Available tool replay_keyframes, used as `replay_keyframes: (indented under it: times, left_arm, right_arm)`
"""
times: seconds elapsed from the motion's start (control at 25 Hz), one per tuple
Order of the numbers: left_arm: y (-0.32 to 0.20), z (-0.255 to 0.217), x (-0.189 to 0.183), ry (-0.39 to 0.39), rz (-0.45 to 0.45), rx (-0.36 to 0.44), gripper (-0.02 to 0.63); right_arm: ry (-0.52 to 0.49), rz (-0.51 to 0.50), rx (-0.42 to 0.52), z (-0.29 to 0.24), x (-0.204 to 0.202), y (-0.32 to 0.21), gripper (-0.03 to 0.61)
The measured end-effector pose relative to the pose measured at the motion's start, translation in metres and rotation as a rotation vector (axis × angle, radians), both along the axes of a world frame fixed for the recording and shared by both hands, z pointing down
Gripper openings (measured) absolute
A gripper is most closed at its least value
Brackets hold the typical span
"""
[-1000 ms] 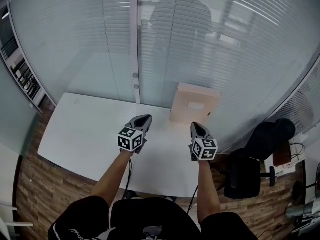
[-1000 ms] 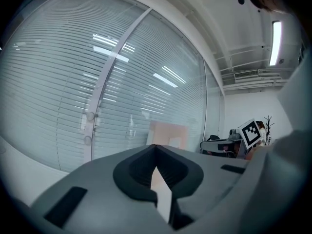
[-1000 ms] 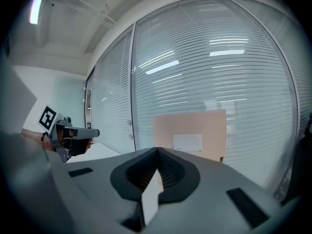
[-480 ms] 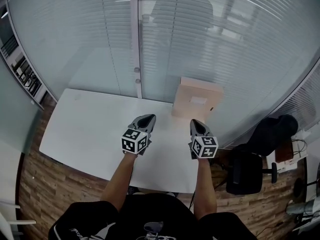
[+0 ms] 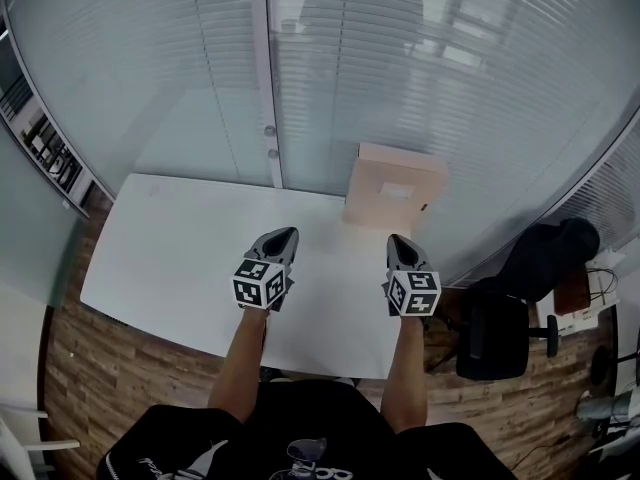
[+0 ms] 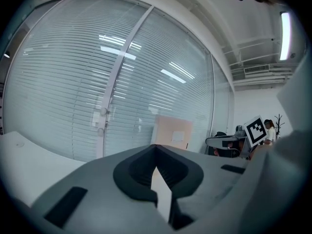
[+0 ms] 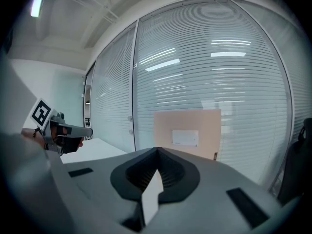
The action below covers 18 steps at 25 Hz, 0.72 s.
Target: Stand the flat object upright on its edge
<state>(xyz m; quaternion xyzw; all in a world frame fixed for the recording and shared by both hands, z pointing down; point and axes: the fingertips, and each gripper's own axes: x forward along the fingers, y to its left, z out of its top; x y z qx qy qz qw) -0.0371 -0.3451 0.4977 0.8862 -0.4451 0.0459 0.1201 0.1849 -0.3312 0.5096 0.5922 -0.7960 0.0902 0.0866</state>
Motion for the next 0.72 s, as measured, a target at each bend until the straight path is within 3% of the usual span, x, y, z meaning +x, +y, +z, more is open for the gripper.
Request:
replay_keyframes:
  times: [0.2,0.72]
  left_arm:
    - [0.001,0.001,0.003,0.008,0.009,-0.002,0.020]
    - [0.004,-0.001,0.011,0.013,0.021,-0.005,0.020]
  right_arm:
    - [-0.033,0.000,-0.011,0.006,0.003,0.004,0.021]
    - [-0.006,0.006,-0.019,0.009,0.009,0.009,0.021]
